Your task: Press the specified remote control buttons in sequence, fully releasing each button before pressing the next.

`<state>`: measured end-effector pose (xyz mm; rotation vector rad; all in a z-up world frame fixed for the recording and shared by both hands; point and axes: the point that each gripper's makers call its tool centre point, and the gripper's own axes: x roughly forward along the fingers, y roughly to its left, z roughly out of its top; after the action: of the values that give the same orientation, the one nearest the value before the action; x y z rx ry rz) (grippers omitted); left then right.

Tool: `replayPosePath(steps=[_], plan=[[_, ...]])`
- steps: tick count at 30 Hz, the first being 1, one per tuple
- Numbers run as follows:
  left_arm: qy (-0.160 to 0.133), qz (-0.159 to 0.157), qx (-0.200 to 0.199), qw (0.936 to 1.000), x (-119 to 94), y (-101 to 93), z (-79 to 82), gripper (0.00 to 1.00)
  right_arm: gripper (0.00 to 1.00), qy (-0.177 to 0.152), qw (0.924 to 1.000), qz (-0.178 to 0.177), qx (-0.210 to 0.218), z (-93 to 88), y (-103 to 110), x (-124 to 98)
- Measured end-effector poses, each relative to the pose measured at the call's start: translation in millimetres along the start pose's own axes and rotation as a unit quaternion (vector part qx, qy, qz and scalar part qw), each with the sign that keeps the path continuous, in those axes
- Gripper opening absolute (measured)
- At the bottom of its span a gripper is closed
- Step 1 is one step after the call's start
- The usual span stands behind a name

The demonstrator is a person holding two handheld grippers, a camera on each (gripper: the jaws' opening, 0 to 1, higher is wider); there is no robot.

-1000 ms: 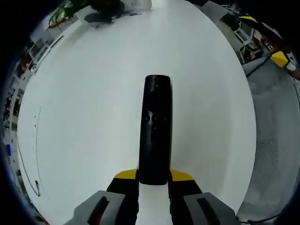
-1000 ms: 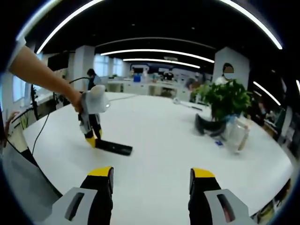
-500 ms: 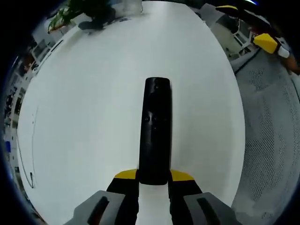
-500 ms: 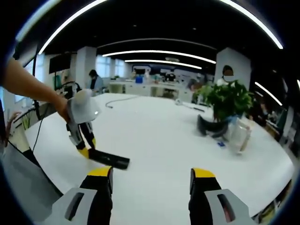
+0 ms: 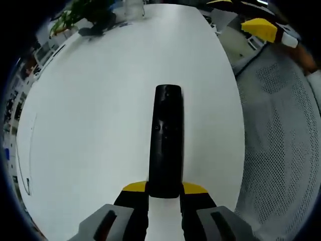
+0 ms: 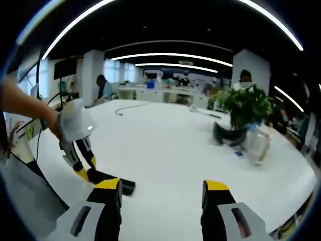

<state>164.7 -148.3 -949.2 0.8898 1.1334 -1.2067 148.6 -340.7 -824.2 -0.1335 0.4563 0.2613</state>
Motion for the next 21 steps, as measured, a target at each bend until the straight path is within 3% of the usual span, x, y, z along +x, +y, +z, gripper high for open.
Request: replayPosePath(steps=[21], plan=[[-0.002,0.021,0.027,0.9994,5,-54.5,-4.2,0.22,0.49,-0.008,0.9995,0.016,0.028,2.7,2,-3]])
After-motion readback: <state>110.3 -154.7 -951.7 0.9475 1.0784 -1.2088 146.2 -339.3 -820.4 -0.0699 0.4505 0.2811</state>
